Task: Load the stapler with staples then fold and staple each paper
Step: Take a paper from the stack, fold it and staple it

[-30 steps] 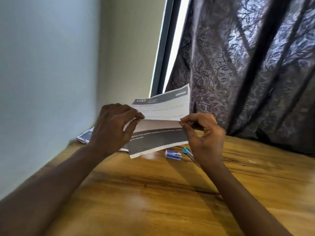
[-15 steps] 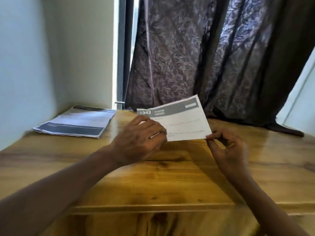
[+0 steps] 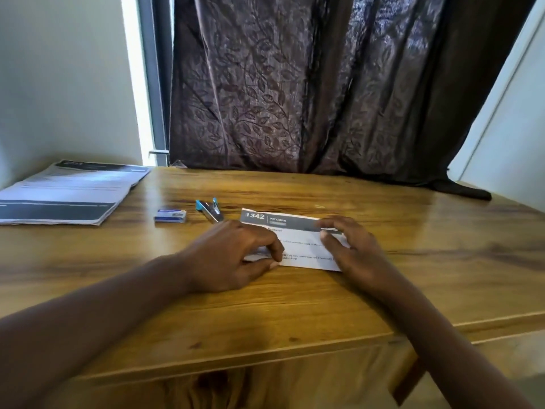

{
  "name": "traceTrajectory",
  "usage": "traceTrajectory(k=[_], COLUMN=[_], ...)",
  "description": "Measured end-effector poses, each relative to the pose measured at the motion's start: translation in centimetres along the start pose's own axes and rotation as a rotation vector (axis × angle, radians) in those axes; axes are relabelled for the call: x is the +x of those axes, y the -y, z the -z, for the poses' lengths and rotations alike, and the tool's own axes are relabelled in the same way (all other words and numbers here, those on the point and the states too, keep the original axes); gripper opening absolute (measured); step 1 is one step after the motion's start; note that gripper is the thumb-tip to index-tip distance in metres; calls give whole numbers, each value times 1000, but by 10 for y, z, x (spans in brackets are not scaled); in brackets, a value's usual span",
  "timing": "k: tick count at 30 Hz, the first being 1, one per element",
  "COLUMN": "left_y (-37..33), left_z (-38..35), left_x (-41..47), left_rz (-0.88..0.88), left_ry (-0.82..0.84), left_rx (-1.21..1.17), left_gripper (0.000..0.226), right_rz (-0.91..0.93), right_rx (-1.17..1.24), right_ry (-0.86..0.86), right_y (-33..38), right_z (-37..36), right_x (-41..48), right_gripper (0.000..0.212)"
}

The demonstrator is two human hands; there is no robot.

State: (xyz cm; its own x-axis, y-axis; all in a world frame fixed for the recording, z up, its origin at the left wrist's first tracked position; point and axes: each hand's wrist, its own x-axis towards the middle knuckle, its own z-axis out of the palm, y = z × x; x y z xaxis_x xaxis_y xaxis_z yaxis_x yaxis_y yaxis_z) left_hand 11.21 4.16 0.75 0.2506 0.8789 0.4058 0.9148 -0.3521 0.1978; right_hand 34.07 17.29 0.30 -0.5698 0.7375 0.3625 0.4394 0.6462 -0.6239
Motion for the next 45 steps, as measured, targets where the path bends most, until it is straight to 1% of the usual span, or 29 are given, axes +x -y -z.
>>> traceTrajectory(k=[3, 5, 9, 11, 13, 15, 16, 19, 22, 25, 27, 28, 30, 31, 33, 35, 38, 40, 43, 45], left_y=[-3, -2, 1, 2, 0, -7, -12, -29, -45, -56, -55, -52, -47, -45, -41, -35, -25, -20, -16, -18], left_z=[3, 4, 9, 10, 7, 2, 0, -8, -13, -20, -23, -23, -20, -15, -4, 7, 14, 12, 3, -2], left_x=[0, 2, 0, -1, 0, 4, 8, 18, 25, 28, 26, 23, 15, 8, -7, -20, -20, -7, 13, 20], left_rz=[23, 34, 55, 88, 151, 223, 256, 362, 466, 526, 515, 490, 430, 411, 402, 393, 359, 342, 306, 294], left_ry=[-21, -12, 19, 19, -34, -100, -108, -79, -92, -104, -63, 16, 257, 350, 433, 468, 508, 519, 477, 367], left_rx=[-74, -82, -47, -57, -65, -6, 44, 139, 128, 76, 64, 71, 97, 108, 116, 133, 190, 188, 224, 351], left_gripper=[24, 22, 15, 15, 16, 16, 18, 32, 52, 55, 53, 56, 76, 86, 98, 102, 100, 95, 82, 79], right_rz=[9, 23, 30, 24, 14, -1, -5, -18, -53, -63, -61, -62, -70, -70, -65, -56, -50, -39, -17, -21], right_rx=[-154, -226, -268, -274, -270, -288, -306, -326, -304, -310, -357, -381, -403, -406, -413, -430, -472, -471, -448, -442], right_ry=[127, 209, 357, 329, 263, 231, 227, 205, 178, 165, 185, 198, 220, 228, 246, 267, 305, 323, 329, 281], right_y=[3, 5, 11, 9, 10, 14, 16, 20, 19, 18, 17, 16, 16, 15, 15, 13, 12, 12, 13, 10], right_z=[-7, -12, -20, -23, -27, -30, -30, -28, -26, -27, -28, -27, -26, -26, -25, -26, -28, -28, -28, -29], right_x=[16, 26, 38, 38, 36, 33, 31, 29, 31, 29, 28, 28, 28, 28, 28, 29, 31, 32, 31, 30], right_gripper=[34, 39, 47, 47, 45, 42, 41, 40, 38, 39, 40, 41, 43, 44, 45, 46, 48, 49, 48, 48])
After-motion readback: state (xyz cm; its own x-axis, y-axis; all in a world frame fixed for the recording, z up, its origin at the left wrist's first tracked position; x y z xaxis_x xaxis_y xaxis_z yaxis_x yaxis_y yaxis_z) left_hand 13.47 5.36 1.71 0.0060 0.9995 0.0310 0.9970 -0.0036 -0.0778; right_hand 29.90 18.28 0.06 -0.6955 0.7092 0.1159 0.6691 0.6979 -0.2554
